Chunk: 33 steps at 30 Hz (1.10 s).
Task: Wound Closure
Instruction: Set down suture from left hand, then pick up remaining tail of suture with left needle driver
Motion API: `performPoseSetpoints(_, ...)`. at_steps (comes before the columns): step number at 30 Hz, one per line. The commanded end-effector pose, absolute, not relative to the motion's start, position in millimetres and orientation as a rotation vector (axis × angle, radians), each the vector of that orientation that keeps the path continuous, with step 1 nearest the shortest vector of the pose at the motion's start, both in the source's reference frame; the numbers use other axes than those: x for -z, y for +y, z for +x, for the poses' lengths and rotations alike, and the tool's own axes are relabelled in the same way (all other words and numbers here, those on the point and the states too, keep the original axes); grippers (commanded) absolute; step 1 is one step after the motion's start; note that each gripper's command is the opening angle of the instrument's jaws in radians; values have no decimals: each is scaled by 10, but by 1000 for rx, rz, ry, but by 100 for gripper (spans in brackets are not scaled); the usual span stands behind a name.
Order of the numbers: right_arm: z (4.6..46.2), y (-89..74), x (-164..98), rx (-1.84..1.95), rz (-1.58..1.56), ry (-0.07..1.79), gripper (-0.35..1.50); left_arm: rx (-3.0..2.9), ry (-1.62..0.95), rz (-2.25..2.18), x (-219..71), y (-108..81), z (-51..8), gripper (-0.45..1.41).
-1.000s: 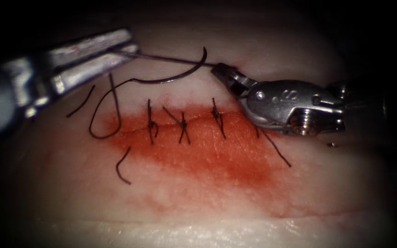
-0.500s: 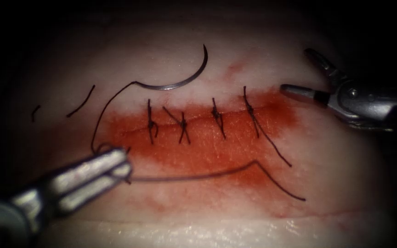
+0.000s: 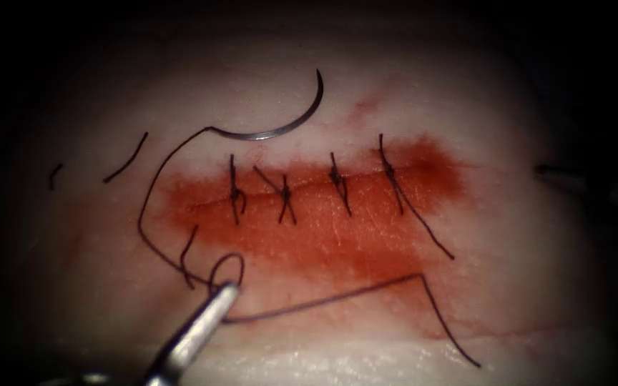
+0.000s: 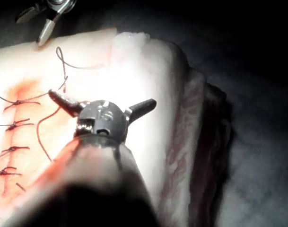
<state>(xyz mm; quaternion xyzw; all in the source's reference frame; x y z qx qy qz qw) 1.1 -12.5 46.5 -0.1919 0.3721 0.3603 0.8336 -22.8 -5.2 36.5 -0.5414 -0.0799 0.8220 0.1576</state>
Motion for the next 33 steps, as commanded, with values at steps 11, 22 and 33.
performPoseSetpoints(11,20,-142,-482,-761,-412,791,137,-2401,-414,-1419,-336,-2,-122,141)
performPoseSetpoints(22,23,-161,-486,-790,-391,787,135,-2228,-70,-1320,-327,65,-41,141)
performPoseSetpoints(33,26,-167,-483,-805,-382,797,133,-2245,215,-1211,-298,86,-61,126)
